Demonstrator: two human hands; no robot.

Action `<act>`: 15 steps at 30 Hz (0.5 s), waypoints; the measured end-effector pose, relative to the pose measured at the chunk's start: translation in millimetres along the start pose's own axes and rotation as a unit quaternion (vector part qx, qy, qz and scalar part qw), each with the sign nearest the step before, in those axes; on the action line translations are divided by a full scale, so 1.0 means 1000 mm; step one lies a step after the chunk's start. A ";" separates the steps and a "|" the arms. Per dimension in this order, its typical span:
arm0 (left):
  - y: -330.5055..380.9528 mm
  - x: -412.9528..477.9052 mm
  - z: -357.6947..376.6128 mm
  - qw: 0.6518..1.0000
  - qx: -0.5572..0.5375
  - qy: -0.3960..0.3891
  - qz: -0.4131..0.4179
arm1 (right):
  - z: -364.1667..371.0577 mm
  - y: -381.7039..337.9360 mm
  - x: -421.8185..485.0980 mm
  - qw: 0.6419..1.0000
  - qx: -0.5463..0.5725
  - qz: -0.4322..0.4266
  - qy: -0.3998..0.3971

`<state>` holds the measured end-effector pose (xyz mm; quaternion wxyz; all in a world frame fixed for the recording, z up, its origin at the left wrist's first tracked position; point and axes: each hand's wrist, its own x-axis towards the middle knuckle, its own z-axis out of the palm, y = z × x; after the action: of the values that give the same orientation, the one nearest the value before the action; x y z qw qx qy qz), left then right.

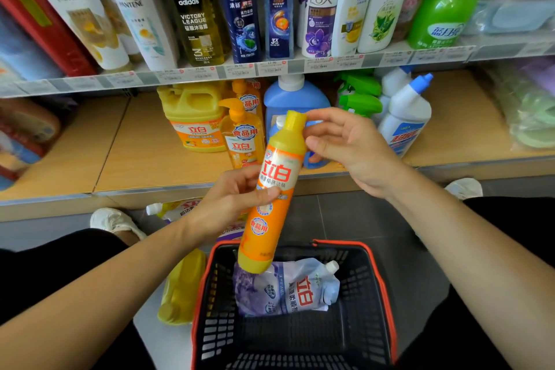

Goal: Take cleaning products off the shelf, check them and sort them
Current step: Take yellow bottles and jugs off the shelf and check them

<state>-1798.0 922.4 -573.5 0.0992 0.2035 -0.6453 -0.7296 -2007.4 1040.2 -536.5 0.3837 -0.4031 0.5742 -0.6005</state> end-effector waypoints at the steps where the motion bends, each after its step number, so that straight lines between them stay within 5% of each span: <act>1: 0.001 0.001 -0.001 1.000 -0.001 0.018 0.014 | 0.004 0.005 -0.002 1.000 -0.007 0.028 -0.009; 4: 0.006 0.004 -0.006 0.996 -0.021 0.068 0.049 | 0.019 0.028 -0.012 0.987 -0.056 0.123 -0.092; 8: 0.011 0.007 -0.011 0.986 -0.055 0.135 0.080 | 0.041 0.051 -0.024 0.971 -0.082 0.147 -0.167; 15: 0.015 0.009 -0.021 0.974 -0.009 0.223 0.025 | 0.043 0.055 -0.020 0.992 -0.091 0.083 -0.007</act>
<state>-1798.8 897.5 -561.6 0.2607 0.3442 -0.6048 -0.6692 -1959.8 1040.0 -592.1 0.3980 -0.3918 0.6549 -0.5091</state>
